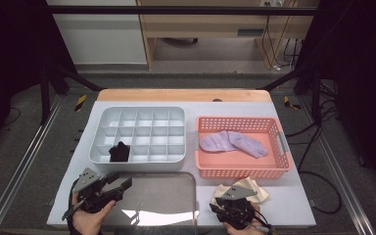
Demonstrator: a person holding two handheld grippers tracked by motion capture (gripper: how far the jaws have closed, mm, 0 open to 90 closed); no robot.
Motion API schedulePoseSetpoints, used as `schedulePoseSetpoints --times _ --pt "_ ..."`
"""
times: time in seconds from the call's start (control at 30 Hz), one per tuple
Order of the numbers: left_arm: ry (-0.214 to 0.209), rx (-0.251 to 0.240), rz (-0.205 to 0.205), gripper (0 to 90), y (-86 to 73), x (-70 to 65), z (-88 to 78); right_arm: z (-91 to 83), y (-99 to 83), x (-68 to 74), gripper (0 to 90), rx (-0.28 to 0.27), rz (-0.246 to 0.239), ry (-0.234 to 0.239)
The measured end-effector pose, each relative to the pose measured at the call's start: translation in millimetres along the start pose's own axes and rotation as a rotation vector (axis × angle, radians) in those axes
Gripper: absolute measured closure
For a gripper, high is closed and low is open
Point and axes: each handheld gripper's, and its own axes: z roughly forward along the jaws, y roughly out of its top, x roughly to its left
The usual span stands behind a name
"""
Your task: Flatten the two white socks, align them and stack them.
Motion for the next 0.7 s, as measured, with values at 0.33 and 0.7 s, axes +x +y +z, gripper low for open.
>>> schedulePoseSetpoints --times 0.33,0.7 --pt "-0.004 -0.008 -0.011 39.7 0.5 2.8 -1.6 -10.0 11.7 -2.3 88.9 -0.05 -0.002 0.026" --pt "-0.003 -0.004 -0.012 39.7 1.9 4.2 -1.0 1.5 56.5 29.1 88.9 -0.124 -0.035 0.176"
